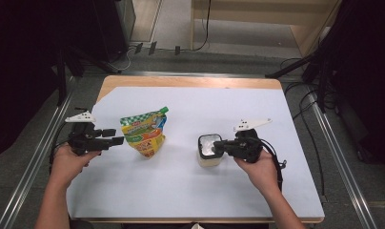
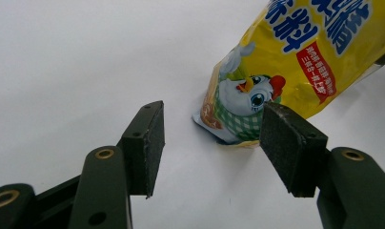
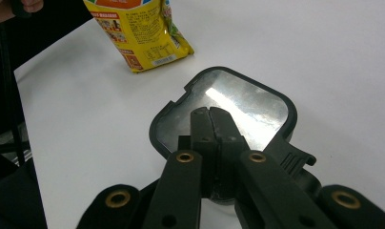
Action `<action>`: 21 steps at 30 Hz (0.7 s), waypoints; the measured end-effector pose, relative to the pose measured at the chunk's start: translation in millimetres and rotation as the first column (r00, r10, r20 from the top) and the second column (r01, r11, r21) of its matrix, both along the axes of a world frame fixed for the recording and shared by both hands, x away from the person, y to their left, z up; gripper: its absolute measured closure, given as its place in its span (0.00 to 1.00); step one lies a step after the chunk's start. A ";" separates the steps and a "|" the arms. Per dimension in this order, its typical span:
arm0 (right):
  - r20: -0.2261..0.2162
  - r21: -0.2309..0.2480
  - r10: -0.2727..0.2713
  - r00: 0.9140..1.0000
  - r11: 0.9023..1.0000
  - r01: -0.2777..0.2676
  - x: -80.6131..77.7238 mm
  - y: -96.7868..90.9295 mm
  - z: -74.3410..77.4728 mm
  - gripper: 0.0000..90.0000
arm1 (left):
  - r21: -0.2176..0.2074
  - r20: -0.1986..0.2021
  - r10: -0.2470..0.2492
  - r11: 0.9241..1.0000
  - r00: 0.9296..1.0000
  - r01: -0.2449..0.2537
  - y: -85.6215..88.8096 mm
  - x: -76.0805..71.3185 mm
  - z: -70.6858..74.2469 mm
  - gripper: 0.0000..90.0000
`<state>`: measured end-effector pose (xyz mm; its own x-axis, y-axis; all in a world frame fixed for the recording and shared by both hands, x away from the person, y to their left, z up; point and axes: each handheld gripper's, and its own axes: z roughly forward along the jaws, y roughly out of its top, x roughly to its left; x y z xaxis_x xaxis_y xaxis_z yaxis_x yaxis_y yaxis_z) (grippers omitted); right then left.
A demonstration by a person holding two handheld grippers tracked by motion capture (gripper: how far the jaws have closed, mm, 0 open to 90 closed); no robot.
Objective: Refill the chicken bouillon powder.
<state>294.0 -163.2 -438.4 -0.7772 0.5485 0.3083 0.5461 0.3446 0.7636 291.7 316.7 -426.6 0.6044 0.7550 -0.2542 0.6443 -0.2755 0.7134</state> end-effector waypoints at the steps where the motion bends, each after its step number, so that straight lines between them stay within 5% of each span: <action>1: 0.001 0.003 0.002 1.000 1.000 -0.002 -0.1 -0.1 0.1 0.97 | 0.000 -0.001 -0.001 1.000 1.000 0.001 0.1 0.1 -0.1 0.48; 13: 0.073 0.041 -0.061 0.995 0.997 0.058 2.2 -28.6 8.7 0.68 | 0.003 0.000 -0.001 1.000 1.000 0.001 -1.1 1.3 -0.9 0.47; 21: 0.119 0.043 -0.145 0.982 0.989 0.141 3.9 -60.3 7.9 0.58 | 0.009 0.000 0.003 1.000 1.000 -0.003 -2.1 1.6 -1.1 0.47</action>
